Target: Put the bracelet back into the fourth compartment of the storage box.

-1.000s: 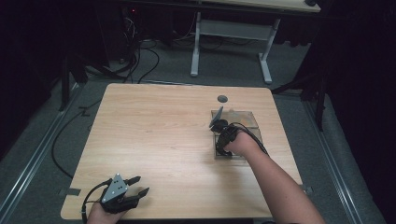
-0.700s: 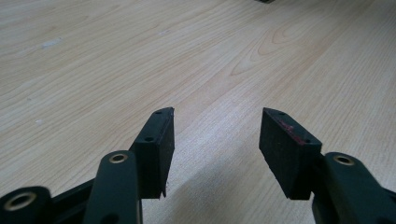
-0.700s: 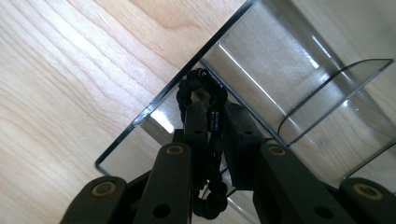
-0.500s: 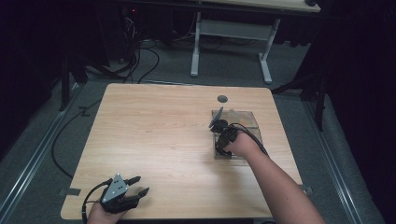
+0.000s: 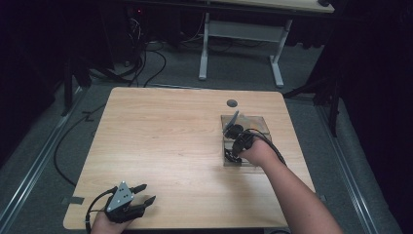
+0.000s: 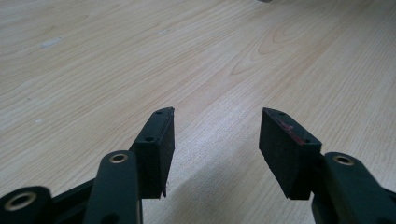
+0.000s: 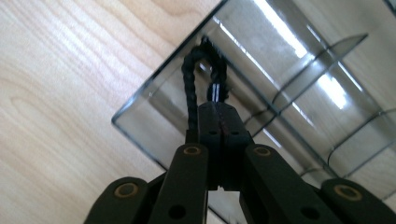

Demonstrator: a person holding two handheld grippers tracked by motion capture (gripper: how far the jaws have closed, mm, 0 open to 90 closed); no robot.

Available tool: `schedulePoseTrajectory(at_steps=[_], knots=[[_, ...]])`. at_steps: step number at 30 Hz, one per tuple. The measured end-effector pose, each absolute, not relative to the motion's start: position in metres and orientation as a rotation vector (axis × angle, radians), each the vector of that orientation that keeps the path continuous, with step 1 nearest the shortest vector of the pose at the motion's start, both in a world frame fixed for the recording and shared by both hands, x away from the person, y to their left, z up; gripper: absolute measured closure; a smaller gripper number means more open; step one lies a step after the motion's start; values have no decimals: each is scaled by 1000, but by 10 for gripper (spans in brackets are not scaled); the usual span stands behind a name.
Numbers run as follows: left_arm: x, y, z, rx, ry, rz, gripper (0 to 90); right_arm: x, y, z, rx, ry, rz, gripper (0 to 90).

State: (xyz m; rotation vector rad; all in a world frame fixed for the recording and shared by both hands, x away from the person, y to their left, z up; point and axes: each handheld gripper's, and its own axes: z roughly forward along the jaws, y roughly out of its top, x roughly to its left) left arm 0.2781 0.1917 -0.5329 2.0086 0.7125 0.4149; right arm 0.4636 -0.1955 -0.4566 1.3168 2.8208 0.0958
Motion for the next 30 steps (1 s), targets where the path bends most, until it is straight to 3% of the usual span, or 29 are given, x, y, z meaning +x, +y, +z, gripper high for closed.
schedulePoseTrajectory(at_steps=[30], knots=[[277, 191, -533, 2012, 717, 430, 461, 403, -223, -429, 1339, 2698, 426, 880]])
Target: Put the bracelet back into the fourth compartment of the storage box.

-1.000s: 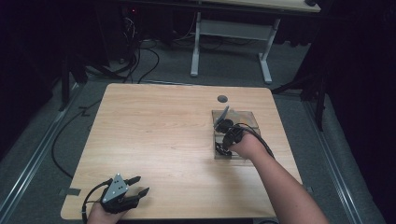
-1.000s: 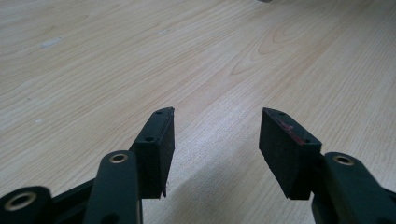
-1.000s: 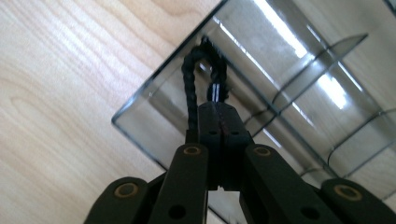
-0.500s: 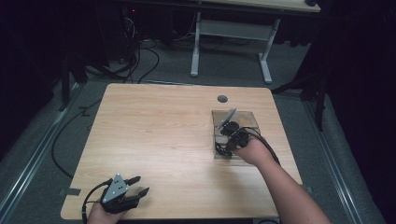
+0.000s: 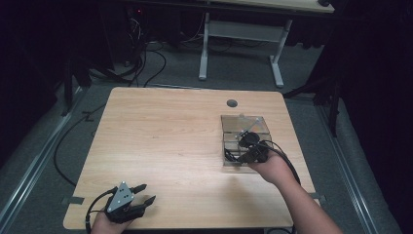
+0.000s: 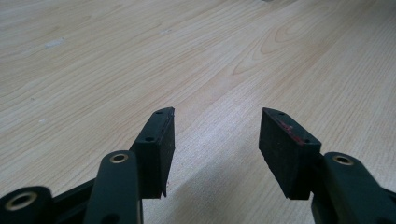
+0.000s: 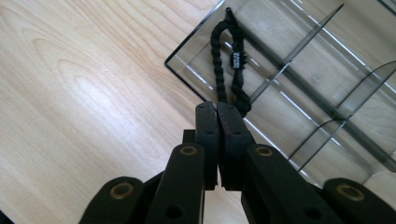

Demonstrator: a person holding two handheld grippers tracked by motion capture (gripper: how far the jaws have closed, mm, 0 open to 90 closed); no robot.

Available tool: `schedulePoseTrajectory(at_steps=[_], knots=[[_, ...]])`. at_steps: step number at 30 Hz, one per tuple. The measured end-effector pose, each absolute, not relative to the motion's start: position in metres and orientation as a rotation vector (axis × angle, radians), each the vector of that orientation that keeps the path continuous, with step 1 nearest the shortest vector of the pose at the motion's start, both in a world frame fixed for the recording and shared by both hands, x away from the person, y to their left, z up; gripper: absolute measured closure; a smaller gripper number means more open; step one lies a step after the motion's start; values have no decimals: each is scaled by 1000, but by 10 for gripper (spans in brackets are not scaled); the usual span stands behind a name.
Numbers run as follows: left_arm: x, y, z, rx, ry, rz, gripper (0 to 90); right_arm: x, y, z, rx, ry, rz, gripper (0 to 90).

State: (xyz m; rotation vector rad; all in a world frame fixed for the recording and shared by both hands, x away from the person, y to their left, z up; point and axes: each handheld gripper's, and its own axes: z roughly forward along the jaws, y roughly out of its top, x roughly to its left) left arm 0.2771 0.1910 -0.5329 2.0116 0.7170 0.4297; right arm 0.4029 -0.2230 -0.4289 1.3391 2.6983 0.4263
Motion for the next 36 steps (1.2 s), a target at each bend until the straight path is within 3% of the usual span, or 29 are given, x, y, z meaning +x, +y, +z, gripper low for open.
schedulePoseTrajectory(at_steps=[22, 30, 36], knots=[[277, 192, -533, 2001, 720, 436, 462, 364, -235, -458, 1322, 2599, 721, 814], [277, 193, -533, 1994, 724, 432, 461, 340, -236, -491, 1243, 2455, 1013, 662], [276, 193, -533, 1979, 731, 439, 460, 328, -234, -518, 1184, 2350, 1143, 601]])
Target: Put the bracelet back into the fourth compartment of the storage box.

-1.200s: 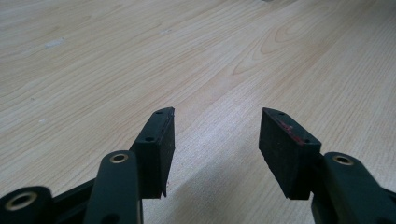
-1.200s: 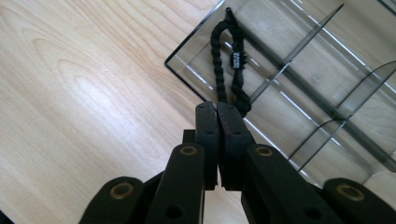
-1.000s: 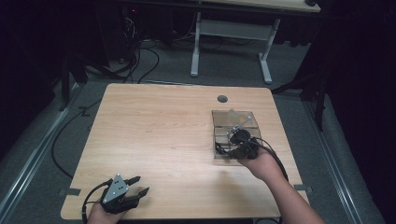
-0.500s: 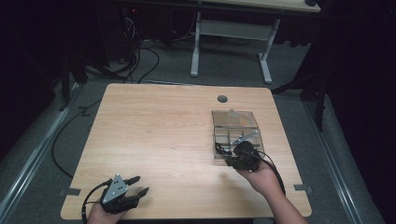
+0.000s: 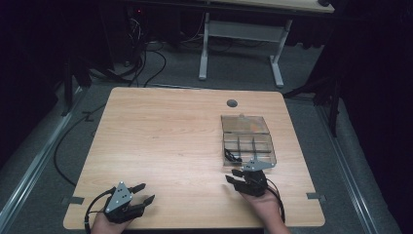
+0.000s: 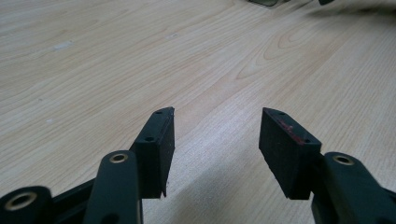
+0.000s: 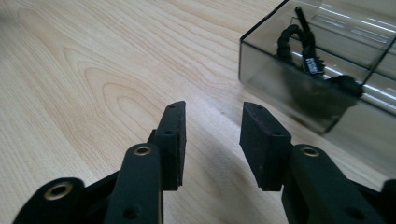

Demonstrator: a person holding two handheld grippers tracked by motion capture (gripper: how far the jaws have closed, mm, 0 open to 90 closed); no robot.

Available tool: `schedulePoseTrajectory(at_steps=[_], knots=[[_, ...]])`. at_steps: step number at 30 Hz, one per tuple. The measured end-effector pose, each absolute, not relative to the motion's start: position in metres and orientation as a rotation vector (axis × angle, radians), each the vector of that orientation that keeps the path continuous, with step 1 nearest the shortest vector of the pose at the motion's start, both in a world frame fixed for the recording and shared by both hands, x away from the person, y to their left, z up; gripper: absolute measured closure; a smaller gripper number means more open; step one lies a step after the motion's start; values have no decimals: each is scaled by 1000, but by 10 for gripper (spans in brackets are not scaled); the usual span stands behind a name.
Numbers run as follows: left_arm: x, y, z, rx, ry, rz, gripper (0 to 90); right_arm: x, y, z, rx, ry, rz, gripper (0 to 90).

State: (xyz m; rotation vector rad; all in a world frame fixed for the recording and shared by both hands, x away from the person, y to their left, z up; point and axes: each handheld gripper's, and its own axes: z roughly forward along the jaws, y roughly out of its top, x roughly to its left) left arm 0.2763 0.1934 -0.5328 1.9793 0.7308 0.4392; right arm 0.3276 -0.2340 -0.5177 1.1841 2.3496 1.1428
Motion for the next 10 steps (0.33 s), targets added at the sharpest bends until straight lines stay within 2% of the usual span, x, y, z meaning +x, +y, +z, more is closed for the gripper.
schedulePoseTrajectory(at_steps=[10], knots=[[276, 192, -533, 1979, 744, 458, 459, 318, -236, -527, 1143, 2277, 1210, 571]])
